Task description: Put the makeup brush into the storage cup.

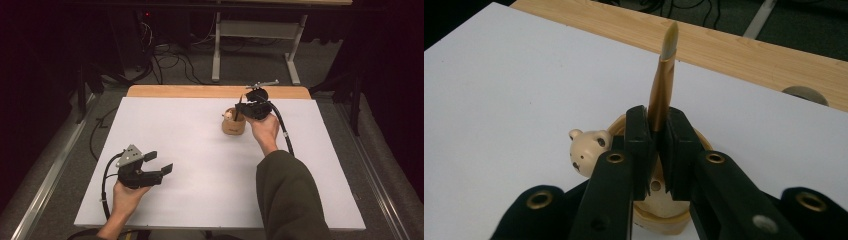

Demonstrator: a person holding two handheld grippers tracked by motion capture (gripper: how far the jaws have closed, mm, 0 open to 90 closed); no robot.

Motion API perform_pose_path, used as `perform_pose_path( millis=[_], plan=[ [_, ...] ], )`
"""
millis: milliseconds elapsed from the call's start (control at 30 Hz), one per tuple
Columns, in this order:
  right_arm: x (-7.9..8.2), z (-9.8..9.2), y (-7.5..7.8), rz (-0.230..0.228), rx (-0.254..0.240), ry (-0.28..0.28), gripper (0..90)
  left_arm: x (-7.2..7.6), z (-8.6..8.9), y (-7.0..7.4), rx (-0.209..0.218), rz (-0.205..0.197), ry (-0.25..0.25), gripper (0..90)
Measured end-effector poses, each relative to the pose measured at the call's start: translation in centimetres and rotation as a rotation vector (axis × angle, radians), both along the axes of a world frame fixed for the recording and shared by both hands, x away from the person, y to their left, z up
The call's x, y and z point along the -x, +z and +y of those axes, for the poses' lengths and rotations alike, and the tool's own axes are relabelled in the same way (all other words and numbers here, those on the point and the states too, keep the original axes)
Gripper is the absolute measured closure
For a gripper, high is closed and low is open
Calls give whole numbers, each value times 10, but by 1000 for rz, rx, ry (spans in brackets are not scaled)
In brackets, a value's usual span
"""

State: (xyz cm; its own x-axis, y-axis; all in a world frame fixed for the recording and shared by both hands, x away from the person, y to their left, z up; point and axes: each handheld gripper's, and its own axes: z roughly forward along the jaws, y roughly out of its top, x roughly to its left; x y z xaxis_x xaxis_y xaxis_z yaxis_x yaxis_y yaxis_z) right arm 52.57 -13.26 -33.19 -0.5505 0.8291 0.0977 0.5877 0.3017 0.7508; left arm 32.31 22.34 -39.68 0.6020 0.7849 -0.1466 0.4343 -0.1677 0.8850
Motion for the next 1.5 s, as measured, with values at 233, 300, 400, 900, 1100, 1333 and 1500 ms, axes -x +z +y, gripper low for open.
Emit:
perform_pose_path(
  millis=[233,300,400,900,1100,1333,1500],
  plan=[
    [-5,1,-7,40,37,-39,592,-1,0,0,-2,3,1,237],
    [-6,-1,-7,40,45,-56,551,-1,0,0,-4,4,0,237],
    [-6,-6,-7,40,49,-73,529,0,0,0,0,-1,3,238],
    [12,-23,2,-49,4,-49,437,0,0,1,-9,-9,12,237],
    [19,-29,8,-78,1,-42,410,1,0,1,-2,-7,10,237],
    [26,-31,14,-107,10,-21,395,1,0,1,-8,-11,13,237],
    [30,-34,16,-120,4,-18,391,1,0,1,0,-7,12,236]
  ],
)
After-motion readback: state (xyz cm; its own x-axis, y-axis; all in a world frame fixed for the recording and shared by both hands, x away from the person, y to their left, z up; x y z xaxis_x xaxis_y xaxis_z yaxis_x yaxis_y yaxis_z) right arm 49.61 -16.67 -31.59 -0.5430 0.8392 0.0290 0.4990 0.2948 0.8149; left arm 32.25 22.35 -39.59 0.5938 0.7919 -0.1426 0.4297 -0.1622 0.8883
